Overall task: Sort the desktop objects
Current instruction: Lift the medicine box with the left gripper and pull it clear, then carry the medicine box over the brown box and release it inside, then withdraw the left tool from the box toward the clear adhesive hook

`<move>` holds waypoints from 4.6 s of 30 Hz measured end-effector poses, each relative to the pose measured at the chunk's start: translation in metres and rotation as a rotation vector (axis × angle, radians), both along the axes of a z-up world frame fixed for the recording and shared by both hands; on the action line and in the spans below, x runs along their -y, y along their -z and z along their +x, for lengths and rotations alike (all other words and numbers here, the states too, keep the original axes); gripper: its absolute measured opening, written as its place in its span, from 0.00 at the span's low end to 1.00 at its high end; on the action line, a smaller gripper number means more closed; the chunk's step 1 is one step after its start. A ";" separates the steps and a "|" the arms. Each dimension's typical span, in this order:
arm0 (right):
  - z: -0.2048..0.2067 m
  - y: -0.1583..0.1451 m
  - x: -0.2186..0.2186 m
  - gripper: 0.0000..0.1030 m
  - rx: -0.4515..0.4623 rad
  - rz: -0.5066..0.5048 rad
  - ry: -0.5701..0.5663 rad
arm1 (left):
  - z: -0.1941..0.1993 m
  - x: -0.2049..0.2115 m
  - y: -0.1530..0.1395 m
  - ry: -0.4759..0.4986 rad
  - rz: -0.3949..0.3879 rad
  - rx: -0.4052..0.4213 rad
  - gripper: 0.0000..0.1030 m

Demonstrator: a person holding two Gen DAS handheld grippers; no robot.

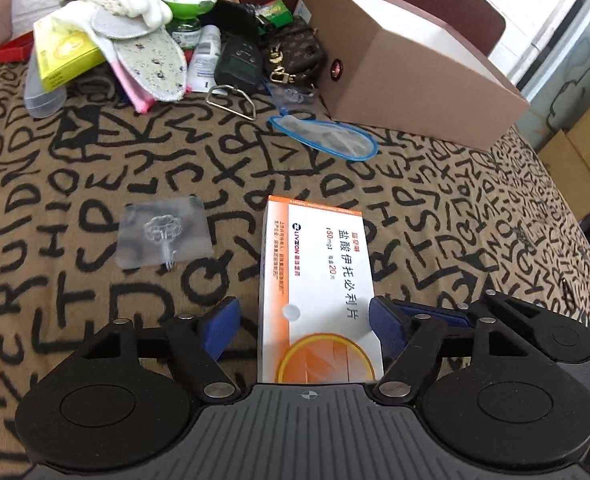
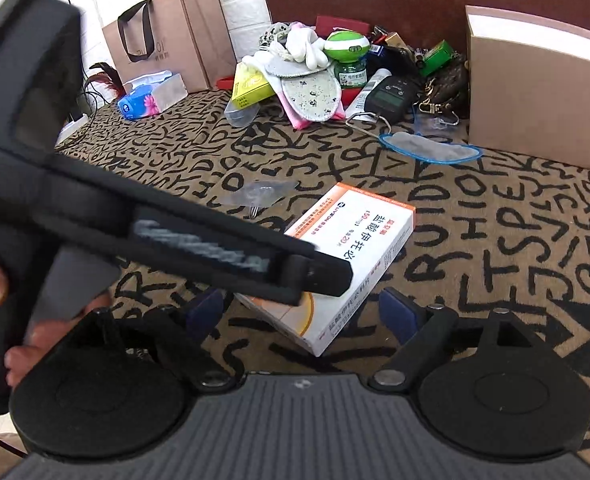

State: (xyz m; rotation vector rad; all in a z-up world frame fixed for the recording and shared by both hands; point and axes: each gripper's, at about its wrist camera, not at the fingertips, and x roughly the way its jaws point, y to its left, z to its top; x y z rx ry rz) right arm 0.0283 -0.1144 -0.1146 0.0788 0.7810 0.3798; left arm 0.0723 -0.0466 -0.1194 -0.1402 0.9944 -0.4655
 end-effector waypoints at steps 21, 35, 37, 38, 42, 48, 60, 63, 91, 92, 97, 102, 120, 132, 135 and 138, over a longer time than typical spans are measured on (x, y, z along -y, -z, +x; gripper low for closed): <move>0.008 0.011 -0.006 0.76 -0.001 -0.068 -0.011 | 0.004 0.004 0.003 0.042 0.002 0.012 0.57; 0.001 0.007 -0.005 0.71 -0.005 -0.060 0.013 | -0.001 0.000 0.000 0.018 -0.002 0.023 0.46; 0.001 0.006 -0.005 0.71 -0.007 -0.063 0.015 | -0.001 0.001 0.000 0.017 -0.002 0.023 0.46; 0.000 0.006 -0.005 0.70 -0.008 -0.063 0.016 | -0.002 0.001 0.001 0.016 -0.003 0.023 0.46; 0.000 0.008 -0.006 0.71 -0.010 -0.068 0.019 | -0.002 -0.001 0.003 0.010 -0.025 0.011 0.53; 0.003 0.010 -0.008 0.74 -0.011 -0.063 0.033 | -0.005 0.001 0.004 0.012 -0.021 0.030 0.53; -0.002 -0.030 0.015 0.68 0.087 -0.024 0.051 | 0.000 0.014 -0.057 -0.002 -0.073 0.159 0.41; 0.000 -0.056 0.029 0.68 0.169 -0.033 0.077 | 0.014 0.030 -0.088 0.016 -0.114 0.227 0.41; 0.185 -0.103 0.262 0.65 0.242 -0.088 0.254 | 0.278 0.241 -0.093 0.118 -0.314 0.159 0.45; 0.189 -0.100 0.265 0.64 0.236 -0.091 0.249 | 0.283 0.244 -0.090 0.117 -0.316 0.155 0.46; 0.211 -0.088 0.281 0.65 0.194 -0.106 0.269 | 0.299 0.258 -0.077 0.105 -0.257 0.112 0.81; 0.208 -0.084 0.280 0.97 0.229 -0.173 0.367 | 0.288 0.242 -0.081 0.080 -0.252 0.162 1.00; 0.148 -0.105 0.228 1.00 0.266 -0.127 0.389 | 0.165 0.207 -0.120 0.086 -0.061 0.449 1.00; 0.077 -0.100 0.160 1.00 0.239 -0.094 0.438 | 0.064 0.122 -0.110 -0.036 0.011 0.467 1.00; 0.061 -0.093 0.139 1.00 0.233 -0.057 0.433 | 0.043 0.094 -0.100 -0.108 0.019 0.436 1.00; 0.047 -0.083 0.113 1.00 0.226 -0.065 0.419 | 0.024 0.071 -0.093 -0.142 0.034 0.414 1.00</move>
